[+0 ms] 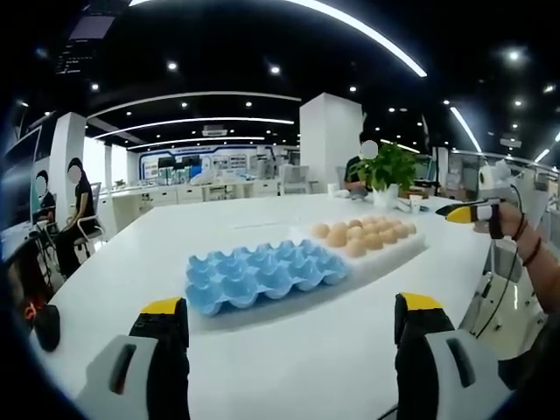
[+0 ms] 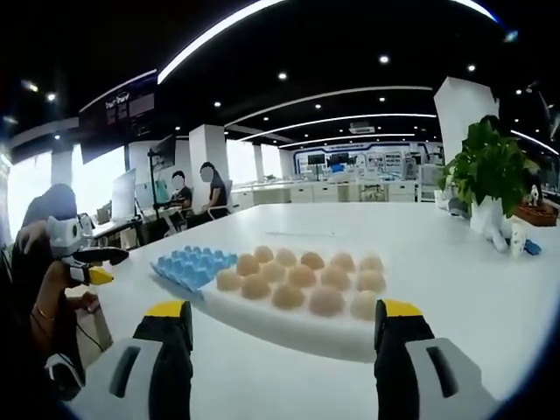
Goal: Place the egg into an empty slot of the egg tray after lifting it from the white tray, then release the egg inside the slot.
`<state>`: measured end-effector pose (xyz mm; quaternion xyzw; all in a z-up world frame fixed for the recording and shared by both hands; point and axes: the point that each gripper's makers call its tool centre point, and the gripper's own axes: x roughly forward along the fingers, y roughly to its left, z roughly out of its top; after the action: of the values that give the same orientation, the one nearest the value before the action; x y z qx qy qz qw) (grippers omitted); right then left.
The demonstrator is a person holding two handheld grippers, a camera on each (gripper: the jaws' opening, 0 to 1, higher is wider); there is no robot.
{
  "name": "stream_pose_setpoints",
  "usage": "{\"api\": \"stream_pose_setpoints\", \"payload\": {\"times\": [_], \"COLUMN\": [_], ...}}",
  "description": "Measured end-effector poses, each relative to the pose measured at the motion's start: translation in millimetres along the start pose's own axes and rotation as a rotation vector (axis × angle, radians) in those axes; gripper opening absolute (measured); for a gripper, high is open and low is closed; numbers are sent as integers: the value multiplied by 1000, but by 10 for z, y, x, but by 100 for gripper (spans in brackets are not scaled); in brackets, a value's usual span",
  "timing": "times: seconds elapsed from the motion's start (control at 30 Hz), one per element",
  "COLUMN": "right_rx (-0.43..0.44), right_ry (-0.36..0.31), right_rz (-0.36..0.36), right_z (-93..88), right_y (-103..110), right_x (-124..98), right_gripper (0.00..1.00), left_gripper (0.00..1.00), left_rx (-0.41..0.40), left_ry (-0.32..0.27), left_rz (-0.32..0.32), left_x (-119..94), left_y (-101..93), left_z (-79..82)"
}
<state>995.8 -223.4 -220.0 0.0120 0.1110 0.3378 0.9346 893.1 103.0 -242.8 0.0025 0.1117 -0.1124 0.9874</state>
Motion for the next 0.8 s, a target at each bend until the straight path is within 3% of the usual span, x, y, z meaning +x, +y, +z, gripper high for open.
{"api": "stream_pose_setpoints", "payload": {"times": [0.8], "right_rx": [28], "right_ry": [31], "right_rz": [93], "right_z": [51], "right_y": [332], "right_x": [463], "right_gripper": [83], "left_gripper": [100], "left_rx": [30], "left_ry": [8], "left_rz": [-39], "left_x": [62], "left_y": [-115], "left_z": [-8]}}
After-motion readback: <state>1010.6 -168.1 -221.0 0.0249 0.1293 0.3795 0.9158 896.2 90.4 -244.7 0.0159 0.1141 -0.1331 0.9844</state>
